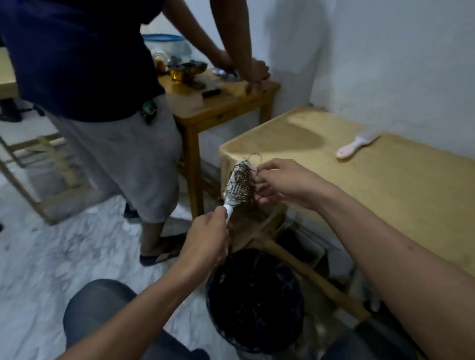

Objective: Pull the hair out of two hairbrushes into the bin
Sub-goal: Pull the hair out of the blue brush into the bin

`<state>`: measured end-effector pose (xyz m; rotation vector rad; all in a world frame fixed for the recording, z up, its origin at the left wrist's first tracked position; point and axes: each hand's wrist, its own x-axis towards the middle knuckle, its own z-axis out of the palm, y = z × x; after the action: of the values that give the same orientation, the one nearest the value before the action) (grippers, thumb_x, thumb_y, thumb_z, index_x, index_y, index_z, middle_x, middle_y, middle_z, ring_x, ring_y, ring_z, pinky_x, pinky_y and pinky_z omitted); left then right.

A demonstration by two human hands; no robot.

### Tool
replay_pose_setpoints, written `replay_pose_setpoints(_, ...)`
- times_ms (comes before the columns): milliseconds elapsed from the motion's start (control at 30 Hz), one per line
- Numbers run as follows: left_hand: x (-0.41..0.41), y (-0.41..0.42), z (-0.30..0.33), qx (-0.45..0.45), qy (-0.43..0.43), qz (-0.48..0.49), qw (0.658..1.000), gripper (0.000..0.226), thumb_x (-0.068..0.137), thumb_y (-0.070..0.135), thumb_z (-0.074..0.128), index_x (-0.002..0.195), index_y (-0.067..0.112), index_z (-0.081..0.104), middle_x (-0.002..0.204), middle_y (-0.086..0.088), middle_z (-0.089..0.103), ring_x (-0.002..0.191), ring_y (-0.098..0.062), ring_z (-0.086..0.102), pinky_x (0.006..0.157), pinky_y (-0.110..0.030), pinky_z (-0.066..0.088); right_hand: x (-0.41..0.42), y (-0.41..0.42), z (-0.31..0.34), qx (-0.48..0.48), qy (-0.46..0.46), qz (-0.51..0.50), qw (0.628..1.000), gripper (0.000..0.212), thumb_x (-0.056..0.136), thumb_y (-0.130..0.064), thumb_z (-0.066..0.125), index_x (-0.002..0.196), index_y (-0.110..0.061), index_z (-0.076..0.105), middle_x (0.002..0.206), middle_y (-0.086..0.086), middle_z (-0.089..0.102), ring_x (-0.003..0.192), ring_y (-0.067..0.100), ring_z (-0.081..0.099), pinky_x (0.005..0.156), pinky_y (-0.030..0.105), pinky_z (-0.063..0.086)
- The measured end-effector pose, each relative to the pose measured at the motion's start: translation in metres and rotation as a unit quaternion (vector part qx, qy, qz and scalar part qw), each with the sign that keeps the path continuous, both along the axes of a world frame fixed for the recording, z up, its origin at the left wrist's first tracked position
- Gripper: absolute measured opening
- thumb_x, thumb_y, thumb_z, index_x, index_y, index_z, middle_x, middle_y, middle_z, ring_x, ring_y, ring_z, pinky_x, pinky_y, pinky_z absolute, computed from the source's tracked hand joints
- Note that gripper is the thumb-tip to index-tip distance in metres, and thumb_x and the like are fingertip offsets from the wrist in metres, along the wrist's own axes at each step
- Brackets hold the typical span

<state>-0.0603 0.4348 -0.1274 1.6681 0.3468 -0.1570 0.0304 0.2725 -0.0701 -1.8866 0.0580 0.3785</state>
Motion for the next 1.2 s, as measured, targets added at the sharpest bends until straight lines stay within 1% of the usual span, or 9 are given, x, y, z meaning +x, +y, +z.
replay_pose_setpoints(200, -0.021, 0.017, -0.04, -0.02, 0.055, 0.023, 0.998, 0.032, 0.099, 0.036, 0.042, 0.087, 0.01, 0.055, 0.063, -0.01, 0.044, 0.037, -0.016, 0.03, 0.043, -0.025, 0.021, -0.018, 0.012, -0.051, -0.115, -0.037, 0.116, 0.986, 0.046, 0.084, -0.003, 0.068, 0.124, -0.021, 0.051, 0.089, 0.012, 0.079, 0.068, 0.015, 0.07, 0.068, 0.03, 0.058)
replay_pose_setpoints(300, -0.02, 0.011, -0.062, -0.019, 0.099, 0.015, 0.995, 0.034, 0.099, 0.039, 0.043, 0.085, 0.01, 0.055, 0.065, -0.011, 0.045, 0.038, -0.016, 0.028, 0.042, -0.024, 0.021, -0.019, -0.001, -0.082, -0.163, -0.019, 0.111, 0.98, 0.056, 0.074, -0.008, 0.081, 0.127, -0.017, 0.062, 0.093, 0.005, 0.08, 0.077, 0.013, 0.073, 0.079, 0.03, 0.06)
replay_pose_setpoints(400, -0.019, 0.002, -0.083, -0.032, 0.119, -0.005, 0.992, 0.034, 0.099, 0.039, 0.044, 0.083, 0.01, 0.053, 0.064, -0.01, 0.041, 0.04, -0.015, 0.027, 0.042, -0.024, 0.02, -0.024, -0.014, -0.114, -0.147, 0.032, 0.08, 0.985, 0.037, 0.078, -0.003, 0.084, 0.112, -0.007, 0.071, 0.093, 0.007, 0.075, 0.073, 0.014, 0.073, 0.064, 0.016, 0.057)
replay_pose_setpoints(533, -0.019, -0.002, -0.101, -0.034, 0.126, -0.007, 0.991, 0.037, 0.101, 0.04, 0.04, 0.084, 0.01, 0.052, 0.065, -0.01, 0.039, 0.041, -0.015, 0.026, 0.043, -0.025, 0.019, -0.03, -0.038, -0.153, -0.135, 0.05, 0.037, 0.989, 0.008, 0.083, -0.002, 0.082, 0.078, -0.008, 0.078, 0.077, 0.007, 0.076, 0.075, 0.019, 0.075, 0.077, 0.028, 0.063)
replay_pose_setpoints(633, -0.014, -0.002, -0.105, -0.039, 0.12, 0.012, 0.992, 0.036, 0.1, 0.038, 0.039, 0.084, 0.009, 0.052, 0.062, -0.008, 0.038, 0.041, -0.014, 0.024, 0.043, -0.025, 0.018, -0.036, -0.061, -0.167, -0.176, 0.066, 0.025, 0.982, 0.003, 0.086, -0.008, 0.08, 0.087, -0.005, 0.082, 0.086, 0.007, 0.079, 0.079, 0.015, 0.076, 0.073, 0.022, 0.06)
replay_pose_setpoints(867, -0.001, -0.005, -0.1, -0.027, 0.099, 0.027, 0.994, 0.032, 0.1, 0.036, 0.04, 0.087, 0.009, 0.053, 0.062, -0.008, 0.037, 0.041, -0.014, 0.024, 0.041, -0.023, 0.018, -0.037, -0.084, -0.195, -0.265, 0.097, -0.006, 0.959, 0.012, 0.093, -0.01, 0.073, 0.084, -0.004, 0.078, 0.082, 0.007, 0.077, 0.081, 0.017, 0.073, 0.084, 0.034, 0.059)
replay_pose_setpoints(967, 0.0, -0.01, -0.1, -0.004, 0.08, 0.0, 0.997, 0.032, 0.102, 0.035, 0.041, 0.081, 0.013, 0.05, 0.059, -0.004, 0.037, 0.038, -0.01, 0.026, 0.039, -0.021, 0.02, -0.034, -0.079, -0.196, -0.298, 0.087, 0.039, 0.95, 0.017, 0.097, -0.01, 0.064, 0.104, -0.004, 0.078, 0.108, 0.011, 0.076, 0.103, 0.025, 0.071, 0.092, 0.034, 0.055)
replay_pose_setpoints(1067, 0.003, -0.014, -0.105, 0.063, 0.062, -0.028, 0.996, 0.032, 0.102, 0.035, 0.042, 0.079, 0.015, 0.049, 0.059, -0.002, 0.04, 0.039, -0.009, 0.032, 0.038, -0.023, 0.026, -0.031, -0.064, -0.189, -0.275, 0.007, 0.044, 0.96, 0.037, 0.096, -0.019, 0.065, 0.133, -0.014, 0.067, 0.13, 0.006, 0.069, 0.117, 0.024, 0.066, 0.1, 0.034, 0.052)
replay_pose_setpoints(1200, 0.007, -0.02, -0.116, 0.116, 0.068, -0.043, 0.99, 0.039, 0.098, 0.039, 0.044, 0.084, 0.006, 0.058, 0.062, -0.003, 0.048, 0.051, -0.019, 0.042, 0.055, -0.037, 0.034, -0.027, -0.049, -0.172, -0.129, -0.188, -0.015, 0.974, 0.027, 0.092, -0.033, 0.074, 0.119, -0.029, 0.074, 0.106, -0.007, 0.073, 0.09, 0.007, 0.068, 0.079, 0.022, 0.056)
